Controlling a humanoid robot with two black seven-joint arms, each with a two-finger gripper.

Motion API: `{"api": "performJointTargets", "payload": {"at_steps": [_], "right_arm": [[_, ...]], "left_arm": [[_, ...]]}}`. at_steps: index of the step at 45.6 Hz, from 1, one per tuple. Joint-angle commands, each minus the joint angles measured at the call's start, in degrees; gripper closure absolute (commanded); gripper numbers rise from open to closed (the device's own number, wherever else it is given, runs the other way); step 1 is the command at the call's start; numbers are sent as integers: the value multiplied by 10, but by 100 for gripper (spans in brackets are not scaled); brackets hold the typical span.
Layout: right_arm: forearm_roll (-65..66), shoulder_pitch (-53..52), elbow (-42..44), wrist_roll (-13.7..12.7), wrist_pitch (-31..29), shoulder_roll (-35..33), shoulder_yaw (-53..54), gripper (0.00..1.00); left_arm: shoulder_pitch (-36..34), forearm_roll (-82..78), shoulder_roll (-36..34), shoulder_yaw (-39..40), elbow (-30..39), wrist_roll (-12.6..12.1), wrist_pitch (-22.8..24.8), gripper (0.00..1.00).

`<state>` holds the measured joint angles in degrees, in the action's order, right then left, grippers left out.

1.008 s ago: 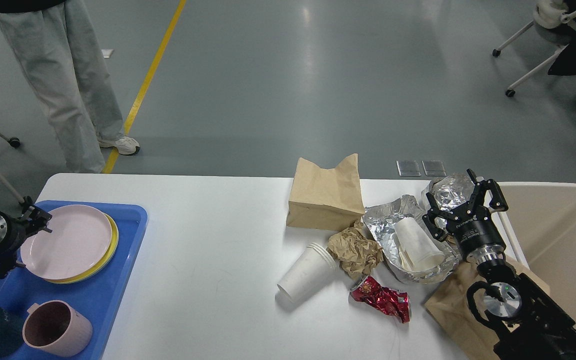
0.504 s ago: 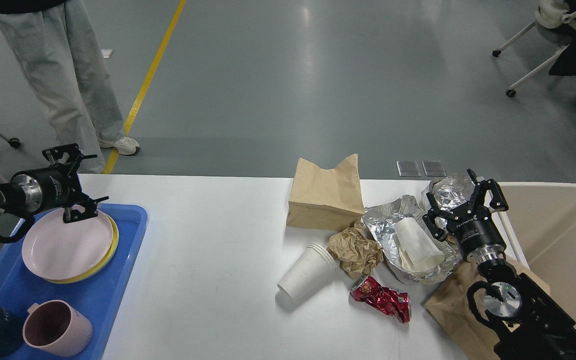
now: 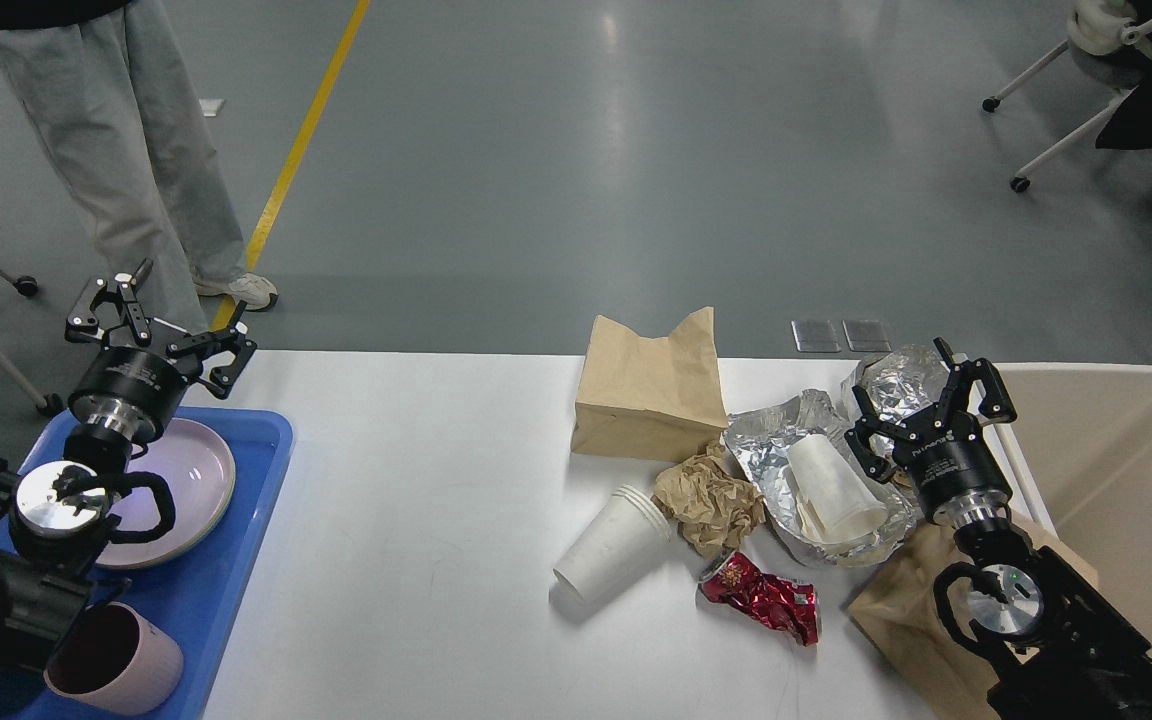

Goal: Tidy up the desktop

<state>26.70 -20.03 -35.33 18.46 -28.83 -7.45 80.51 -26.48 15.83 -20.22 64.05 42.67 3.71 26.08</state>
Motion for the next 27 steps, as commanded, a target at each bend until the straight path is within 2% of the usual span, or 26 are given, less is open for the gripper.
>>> {"api": "performJointTargets", "payload": {"at_steps": [1, 9, 27], "right_arm": [[-1, 0, 0, 0, 0, 0, 0, 0], [0, 0, 0, 0, 0, 0, 0, 0], [0, 0, 0, 0, 0, 0, 0, 0]], "left_arm": [[70, -68, 37, 63, 73, 2, -1, 4], [107, -142, 88, 153, 81, 11, 0, 4], [98, -149, 93, 158, 79, 10, 7, 4]]}}
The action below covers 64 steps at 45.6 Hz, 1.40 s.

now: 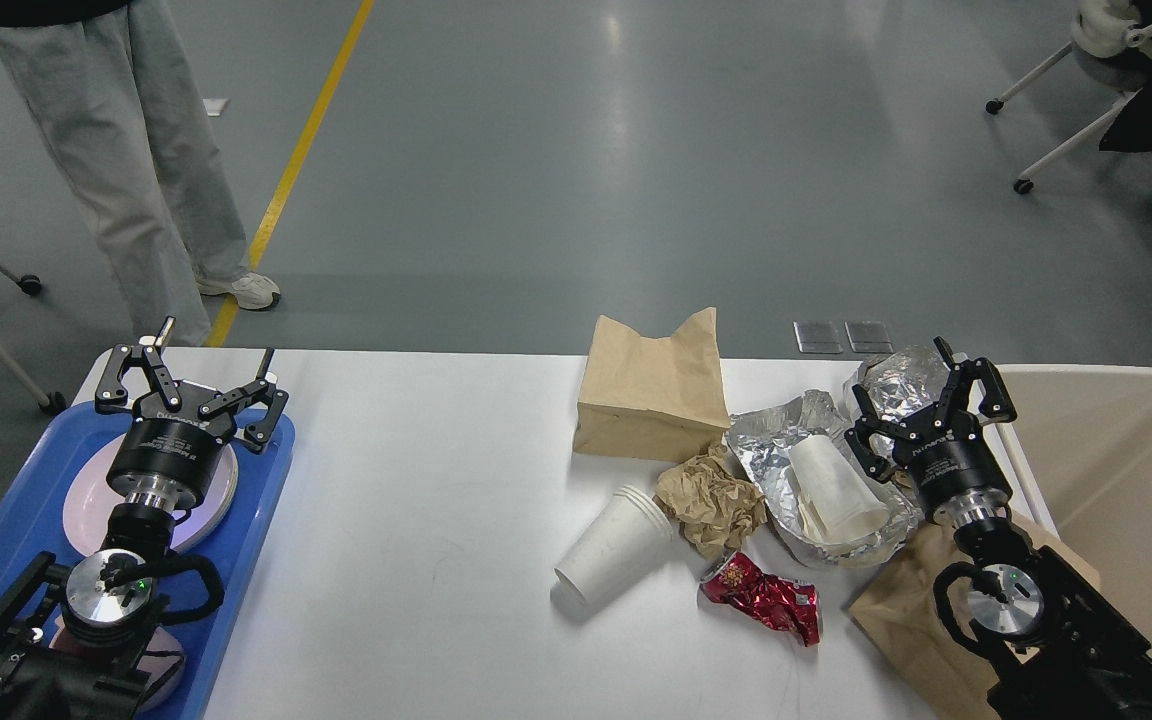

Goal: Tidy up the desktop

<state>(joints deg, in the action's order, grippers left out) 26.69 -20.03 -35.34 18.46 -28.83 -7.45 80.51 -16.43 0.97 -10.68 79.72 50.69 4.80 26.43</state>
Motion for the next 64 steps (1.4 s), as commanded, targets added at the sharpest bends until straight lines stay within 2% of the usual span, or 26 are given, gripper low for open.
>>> {"api": "performJointTargets", "payload": {"at_steps": [1, 21, 30, 40, 48, 53, 64], "right_arm": [[0, 1, 0, 0, 0, 1, 0, 0], [0, 0, 0, 0, 0, 0, 0, 0], [0, 0, 0, 0, 0, 0, 0, 0], [0, 0, 1, 0, 0, 1, 0, 0], [0, 0, 1, 0, 0, 0, 0, 0], [0, 0, 1, 0, 0, 0, 0, 0], [0, 0, 1, 0, 0, 0, 0, 0]], "left_arm": [[-4, 0, -3, 2, -2, -1, 4, 4], [-29, 5, 17, 9, -23, 1, 4, 4], [-38, 2, 35, 2, -60, 1, 5, 4], [-33, -1, 55, 3, -62, 2, 34, 4], [-33, 3, 59, 11, -79, 0, 38, 4], [-33, 0, 60, 11, -82, 3, 39, 4], [-38, -4, 57, 3, -89, 27, 41, 4]]}}
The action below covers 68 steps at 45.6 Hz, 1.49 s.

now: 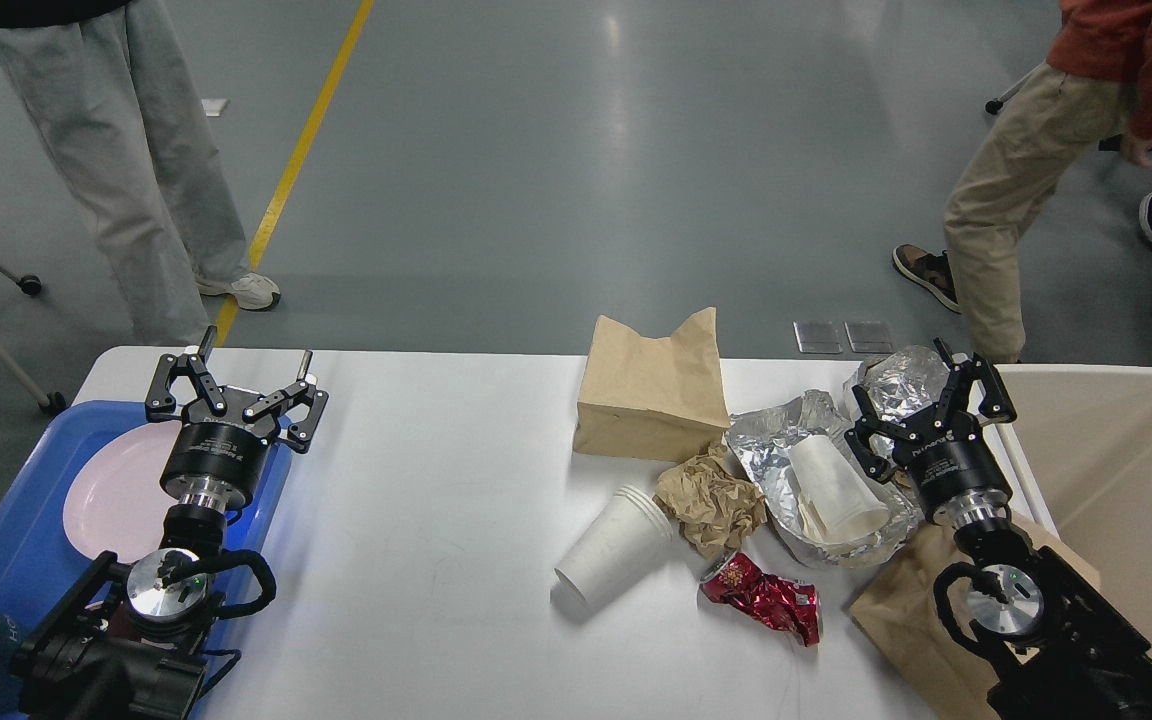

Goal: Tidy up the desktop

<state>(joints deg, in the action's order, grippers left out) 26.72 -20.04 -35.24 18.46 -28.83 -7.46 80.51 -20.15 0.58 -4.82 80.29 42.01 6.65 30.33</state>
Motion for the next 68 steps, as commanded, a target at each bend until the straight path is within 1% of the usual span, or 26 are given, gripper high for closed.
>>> {"api": "performJointTargets", "payload": {"at_steps": [1, 3, 4, 5, 8, 11, 16, 22, 26, 49, 54, 68], "right_arm": [[-1, 0, 0, 0, 0, 0, 0, 0], [0, 0, -1, 0, 0, 0, 0, 0], [0, 0, 0, 0, 0, 0, 0, 0], [-1, 0, -1, 0, 0, 0, 0, 0], [-1, 0, -1, 0, 0, 0, 0, 0], [0, 0, -1, 0, 0, 0, 0, 0], [0, 0, -1, 0, 0, 0, 0, 0], [0, 1, -1, 0, 0, 0, 0, 0], [0, 0, -1, 0, 0, 0, 0, 0], [-1, 0, -1, 0, 0, 0, 0, 0], [0, -1, 1, -5, 0, 0, 0, 0], [0, 2, 0, -8, -1, -11, -16, 0]], "left_arm": [[-1, -1, -2, -4, -2, 13, 3, 4], [0, -8, -2, -4, -2, 22, 3, 4], [-1, -14, -2, -4, -2, 31, 3, 4], [1, -30, -1, -4, -2, 50, 9, 4], [-1, -51, -3, -2, -11, 71, 32, 4], [-7, -52, -5, -2, -33, 69, 53, 4], [-23, -52, -5, -5, -56, 68, 71, 4], [-25, -52, -5, -5, -57, 68, 66, 4], [-24, -51, -3, -1, -57, 76, 70, 4], [-23, -50, -3, -4, -57, 76, 73, 4], [-23, -50, -3, -4, -57, 76, 73, 4], [-23, -50, -3, -4, -57, 76, 73, 4]]}}
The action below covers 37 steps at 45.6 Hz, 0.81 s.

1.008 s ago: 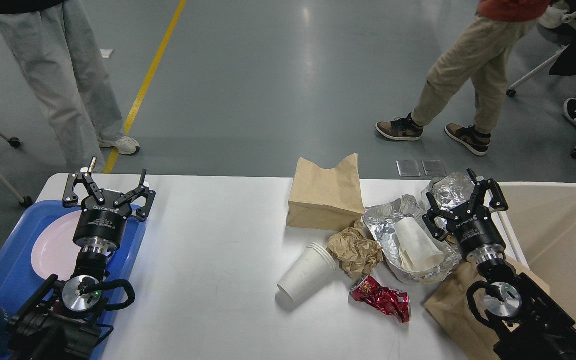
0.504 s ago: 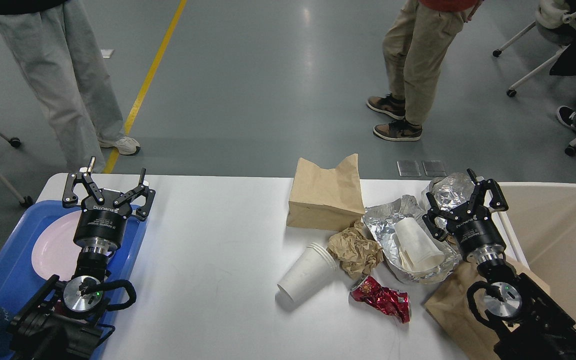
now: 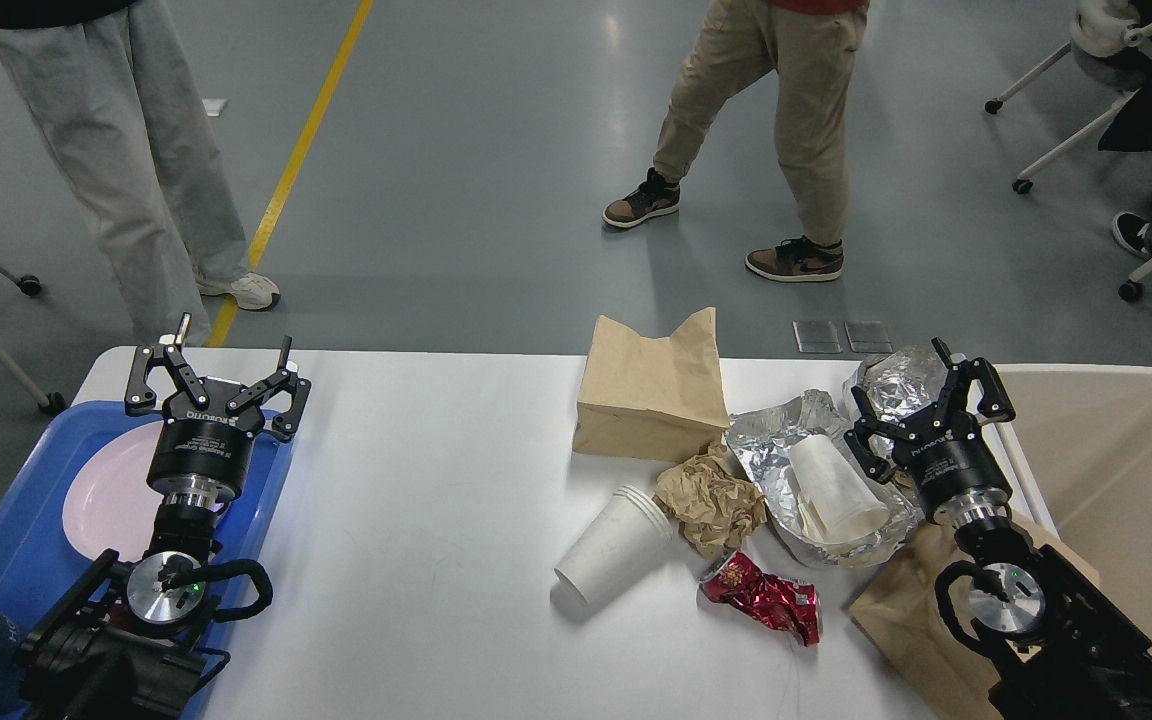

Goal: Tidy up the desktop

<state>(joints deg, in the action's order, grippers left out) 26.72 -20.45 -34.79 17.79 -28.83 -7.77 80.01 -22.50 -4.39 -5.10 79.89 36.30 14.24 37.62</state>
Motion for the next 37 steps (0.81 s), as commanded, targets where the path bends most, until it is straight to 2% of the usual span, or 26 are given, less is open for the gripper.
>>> {"api": "performJointTargets", "payload": {"at_steps": [1, 8, 37], "right_arm": [[0, 6, -5, -1, -1, -14, -13, 0], [0, 1, 0, -1, 0, -61, -29, 0], [0, 13, -3, -2, -4, -58, -34, 0]], "left_arm": [[0, 0, 0, 0, 0, 0, 0, 4], [0, 0, 0, 0, 0, 0, 0, 4], [0, 0, 0, -1, 0, 0, 0, 4]]}}
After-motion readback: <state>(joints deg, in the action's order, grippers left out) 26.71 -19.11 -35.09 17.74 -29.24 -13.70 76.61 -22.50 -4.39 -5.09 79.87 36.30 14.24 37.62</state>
